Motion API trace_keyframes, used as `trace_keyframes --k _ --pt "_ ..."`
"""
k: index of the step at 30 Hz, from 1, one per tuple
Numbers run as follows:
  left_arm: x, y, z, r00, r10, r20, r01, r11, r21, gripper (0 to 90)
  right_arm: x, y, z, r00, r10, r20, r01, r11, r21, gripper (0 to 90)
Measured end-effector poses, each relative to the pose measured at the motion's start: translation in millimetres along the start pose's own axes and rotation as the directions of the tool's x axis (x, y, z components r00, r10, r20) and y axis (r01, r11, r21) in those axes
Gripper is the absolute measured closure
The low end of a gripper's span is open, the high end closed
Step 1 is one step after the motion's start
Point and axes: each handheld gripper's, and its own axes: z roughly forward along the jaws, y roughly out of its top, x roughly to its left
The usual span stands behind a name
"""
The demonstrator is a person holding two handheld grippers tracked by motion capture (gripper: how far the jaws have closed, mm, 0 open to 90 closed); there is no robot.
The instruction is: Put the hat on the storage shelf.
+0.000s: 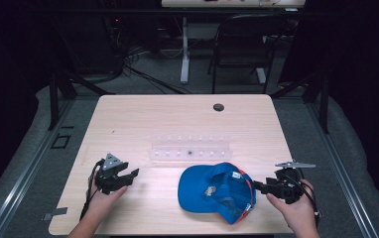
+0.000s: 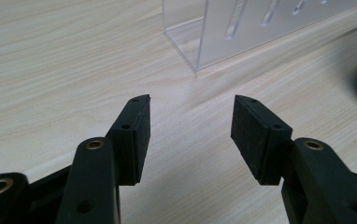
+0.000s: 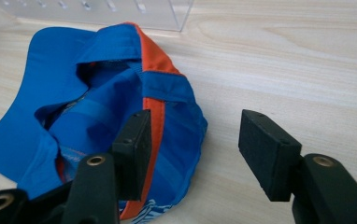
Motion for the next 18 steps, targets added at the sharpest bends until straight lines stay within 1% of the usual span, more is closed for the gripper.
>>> trace_keyframes --k 2,4,6,7,9,10,11,12,13,14,18 --pt "0.8 0.0 -0.1 1.0000 0.002 -0.002 -0.002 1.0000 -0.002 47.1 2.3 1.8 -1.8 0.9999 0.010 -0.008 -0.009 0.999 0.033 52.1" --pt "0.7 -0.3 0.2 0.9999 -0.013 -0.003 0.013 0.9999 -0.005 46.1 3.3 3.5 -3.2 0.9999 0.006 -0.011 -0.005 0.999 0.050 53.2" --pt "1.0 -0.5 0.2 0.9999 -0.016 0.001 0.016 0.9999 -0.005 45.7 3.3 4.3 -4.3 1.0000 -0.001 -0.006 0.001 0.998 0.060 53.7" --pt "1.0 -0.8 0.2 0.9999 -0.013 0.004 0.013 0.9999 -0.004 45.7 3.3 5.6 -6.1 0.9999 0.010 -0.009 -0.009 0.998 0.056 55.8" --pt "0.6 -1.0 0.4 1.0000 -0.010 0.001 0.010 0.9999 -0.008 45.8 3.1 6.2 -7.0 0.9997 0.017 -0.017 -0.016 0.998 0.059 56.3" --pt "0.6 -0.9 0.4 1.0000 0.000 0.004 0.000 1.0000 -0.007 45.8 2.5 6.7 -7.8 0.9993 0.024 -0.028 -0.023 0.998 0.059 56.7" --pt "0.2 -0.9 0.5 1.0000 -0.002 0.008 0.002 1.0000 -0.007 46.1 2.1 7.5 -8.8 0.9987 0.034 -0.038 -0.031 0.997 0.069 58.0" --pt "0.0 -0.8 0.7 0.9999 0.008 0.011 -0.008 1.0000 -0.004 46.1 1.6 8.0 -9.3 0.9983 0.034 -0.047 -0.030 0.997 0.074 58.6" --pt "-0.6 -0.9 1.0 0.9999 0.006 0.010 -0.006 1.0000 -0.005 46.1 1.1 8.7 -9.8 0.9980 0.034 -0.053 -0.029 0.996 0.081 59.4" --pt "-1.1 -0.9 1.4 0.9999 0.006 0.012 -0.006 1.0000 -0.007 46.3 0.9 10.0 -10.6 0.9976 0.042 -0.056 -0.035 0.994 0.106 60.6" --pt "-2.4 -0.6 2.1 0.9998 0.019 0.010 -0.019 0.9998 -0.002 46.4 0.2 12.3 -12.4 0.9960 0.057 -0.068 -0.048 0.991 0.123 60.4"
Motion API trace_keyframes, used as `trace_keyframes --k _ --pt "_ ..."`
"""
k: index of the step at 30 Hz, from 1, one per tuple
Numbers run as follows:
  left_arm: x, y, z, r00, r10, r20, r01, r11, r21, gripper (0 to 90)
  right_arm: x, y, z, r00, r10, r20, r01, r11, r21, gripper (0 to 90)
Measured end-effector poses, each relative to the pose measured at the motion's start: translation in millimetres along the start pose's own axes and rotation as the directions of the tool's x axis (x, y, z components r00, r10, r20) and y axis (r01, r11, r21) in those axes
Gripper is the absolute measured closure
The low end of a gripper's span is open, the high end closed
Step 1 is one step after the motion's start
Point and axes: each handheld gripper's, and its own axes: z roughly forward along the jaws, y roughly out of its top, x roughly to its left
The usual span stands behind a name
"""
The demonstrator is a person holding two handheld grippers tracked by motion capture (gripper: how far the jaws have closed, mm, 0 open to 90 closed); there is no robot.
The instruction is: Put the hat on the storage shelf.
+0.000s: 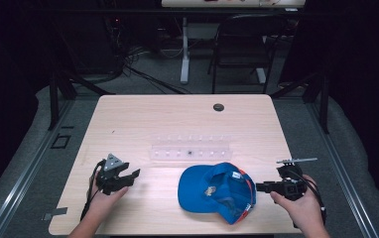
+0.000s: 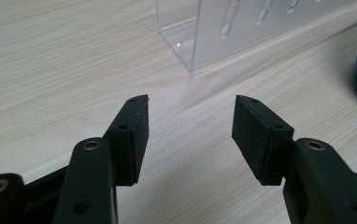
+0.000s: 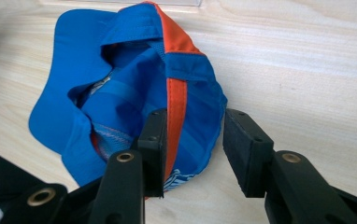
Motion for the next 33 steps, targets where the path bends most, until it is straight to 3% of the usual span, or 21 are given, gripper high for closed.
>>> trace_keyframes --k 3,8,19,22,33 --pt "-0.6 -0.1 0.4 1.0000 -0.003 0.003 0.003 1.0000 -0.001 47.2 -1.7 1.5 -1.1 0.9999 0.009 -0.008 -0.009 1.000 0.007 59.4" --pt "-0.1 0.0 0.4 1.0000 -0.003 0.006 0.003 1.0000 -0.003 48.0 -5.7 4.4 -1.3 0.9950 0.081 -0.057 -0.079 0.996 0.042 59.8" --pt "0.6 -0.6 1.3 0.9999 -0.007 0.008 0.007 0.9999 0.013 48.6 -6.2 3.5 6.0 0.9947 0.083 -0.061 -0.079 0.995 0.065 59.9" --pt "0.2 -0.7 1.6 1.0000 -0.008 0.004 0.008 0.9999 0.011 48.5 -8.6 2.2 11.3 0.9903 0.103 -0.093 -0.096 0.993 0.076 59.2" --pt "1.2 -1.3 3.5 1.0000 0.000 -0.005 0.000 0.9997 0.023 48.2 -10.6 -1.1 23.8 0.9867 0.120 -0.109 -0.109 0.988 0.108 58.9"
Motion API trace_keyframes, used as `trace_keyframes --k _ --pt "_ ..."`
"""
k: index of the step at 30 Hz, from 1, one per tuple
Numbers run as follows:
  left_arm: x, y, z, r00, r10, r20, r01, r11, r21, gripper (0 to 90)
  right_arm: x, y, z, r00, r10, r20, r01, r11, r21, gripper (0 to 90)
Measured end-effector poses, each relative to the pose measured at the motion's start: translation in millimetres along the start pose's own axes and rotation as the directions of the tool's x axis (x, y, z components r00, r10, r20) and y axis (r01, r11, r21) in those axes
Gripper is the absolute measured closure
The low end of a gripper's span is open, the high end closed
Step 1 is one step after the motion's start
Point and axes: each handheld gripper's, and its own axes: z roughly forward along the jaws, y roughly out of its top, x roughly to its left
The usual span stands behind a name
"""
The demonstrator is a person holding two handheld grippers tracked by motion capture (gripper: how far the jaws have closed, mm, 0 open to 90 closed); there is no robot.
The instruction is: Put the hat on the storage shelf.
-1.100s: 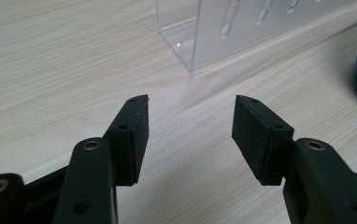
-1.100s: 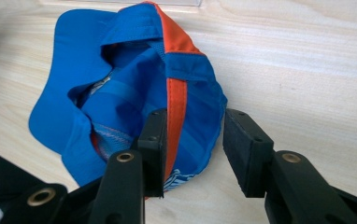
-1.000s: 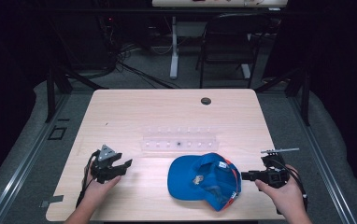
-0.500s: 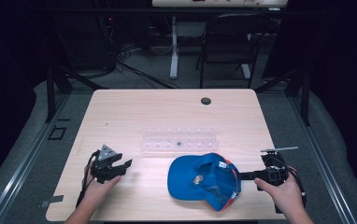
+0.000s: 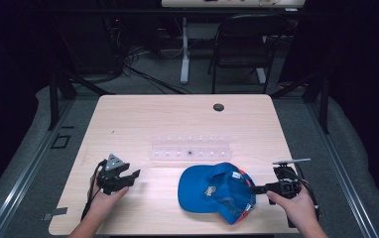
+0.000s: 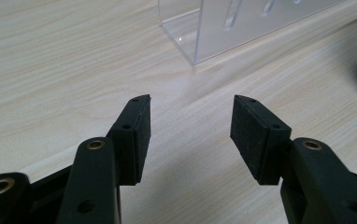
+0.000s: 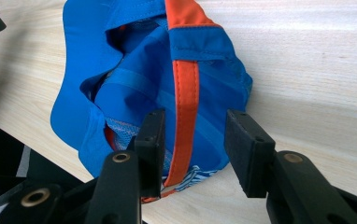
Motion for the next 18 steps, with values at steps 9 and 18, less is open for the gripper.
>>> trace_keyframes --k 9,18 --pt "0.1 0.0 0.1 1.0000 -0.001 0.000 0.001 1.0000 -0.002 48.2 3.1 2.1 13.2 0.9998 -0.002 -0.018 0.003 0.999 0.033 59.3" --pt "0.3 -0.1 0.2 1.0000 -0.001 -0.001 0.001 1.0000 -0.001 48.2 3.3 0.3 22.2 0.9971 0.020 -0.073 -0.015 0.997 0.069 64.7"
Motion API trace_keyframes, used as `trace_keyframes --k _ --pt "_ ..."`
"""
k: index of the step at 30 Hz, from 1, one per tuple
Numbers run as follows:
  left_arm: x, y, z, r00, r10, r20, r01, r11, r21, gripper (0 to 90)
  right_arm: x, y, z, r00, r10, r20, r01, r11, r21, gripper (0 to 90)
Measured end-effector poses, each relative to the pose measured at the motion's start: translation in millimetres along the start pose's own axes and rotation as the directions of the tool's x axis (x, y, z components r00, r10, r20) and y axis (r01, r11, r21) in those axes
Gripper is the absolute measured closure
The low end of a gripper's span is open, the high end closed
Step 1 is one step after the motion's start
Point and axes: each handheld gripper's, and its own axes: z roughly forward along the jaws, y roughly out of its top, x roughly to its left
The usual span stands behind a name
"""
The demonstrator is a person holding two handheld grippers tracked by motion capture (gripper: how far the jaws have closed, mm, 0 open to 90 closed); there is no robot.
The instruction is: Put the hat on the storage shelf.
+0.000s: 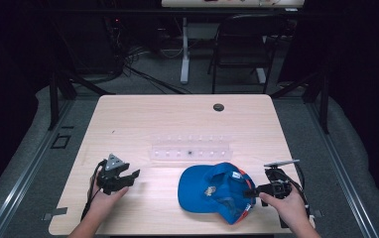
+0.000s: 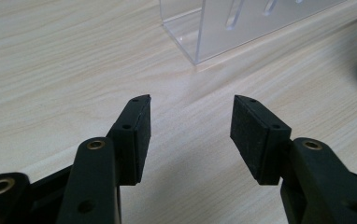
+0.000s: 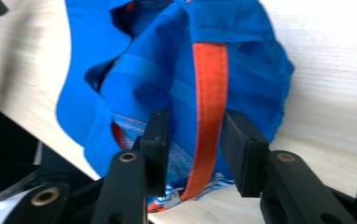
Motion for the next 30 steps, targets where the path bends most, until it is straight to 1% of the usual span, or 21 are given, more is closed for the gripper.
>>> trace_keyframes --k 2,3,4,5,7,10,12,14,19,27,28,29,30 --pt "-0.4 0.0 0.2 1.0000 -0.002 0.000 0.002 1.0000 -0.001 48.2 0.7 0.3 -0.8 1.0000 0.000 -0.003 0.000 1.000 0.002 65.1" --pt "-0.3 0.1 0.1 1.0000 0.001 -0.001 -0.001 1.0000 0.000 48.2 1.9 0.2 -1.3 1.0000 0.001 0.000 -0.001 1.000 -0.009 65.4" --pt "-0.3 0.1 0.0 1.0000 0.005 0.000 -0.005 1.0000 0.002 48.3 3.6 1.6 -4.5 0.9998 -0.019 0.000 0.019 1.000 0.004 65.7" --pt "-0.3 0.1 0.0 1.0000 0.005 0.000 -0.005 1.0000 0.002 48.3 5.2 1.5 -4.6 0.9999 -0.013 -0.001 0.013 1.000 -0.010 65.8" --pt "-0.3 0.1 0.1 1.0000 0.004 0.000 -0.004 1.0000 0.002 48.3 6.2 1.8 -5.3 0.9999 -0.014 -0.003 0.014 1.000 -0.012 66.2" --pt "0.1 0.2 -0.2 1.0000 0.006 -0.001 -0.006 1.0000 0.002 48.2 8.5 3.2 -7.1 0.9997 -0.021 -0.007 0.021 1.000 -0.009 68.0" --pt "0.0 0.1 -0.1 1.0000 0.002 -0.001 -0.002 1.0000 0.001 48.2 10.0 3.7 -7.2 0.9999 -0.008 -0.015 0.008 1.000 -0.010 69.1" --pt "0.0 -0.1 -0.1 1.0000 -0.004 -0.001 0.004 1.0000 0.000 48.2 10.8 4.5 -7.7 0.9997 -0.017 -0.020 0.017 1.000 0.002 70.4" --pt "-0.1 0.2 -0.8 1.0000 -0.002 -0.002 0.002 1.0000 -0.006 48.3 12.7 5.6 -10.3 0.9995 -0.021 -0.024 0.021 1.000 0.000 72.8" --pt "-0.2 0.2 -0.9 1.0000 -0.002 -0.001 0.002 1.0000 -0.006 48.2 14.0 6.4 -14.0 0.9997 -0.017 -0.019 0.017 1.000 0.001 74.7" --pt "-0.2 0.2 -0.7 1.0000 -0.001 -0.001 0.001 1.0000 -0.005 48.3 14.7 6.9 -15.2 0.9996 -0.015 -0.025 0.015 1.000 -0.001 76.7" --pt "-0.2 0.2 -0.6 1.0000 -0.001 -0.001 0.001 1.0000 -0.004 48.2 14.7 7.0 -15.5 0.9996 -0.015 -0.025 0.015 1.000 -0.003 76.9" --pt "-0.3 0.2 -0.5 1.0000 -0.001 0.000 0.001 1.0000 -0.004 48.3 15.3 7.2 -16.0 0.9998 -0.012 -0.015 0.012 1.000 -0.003 77.1"
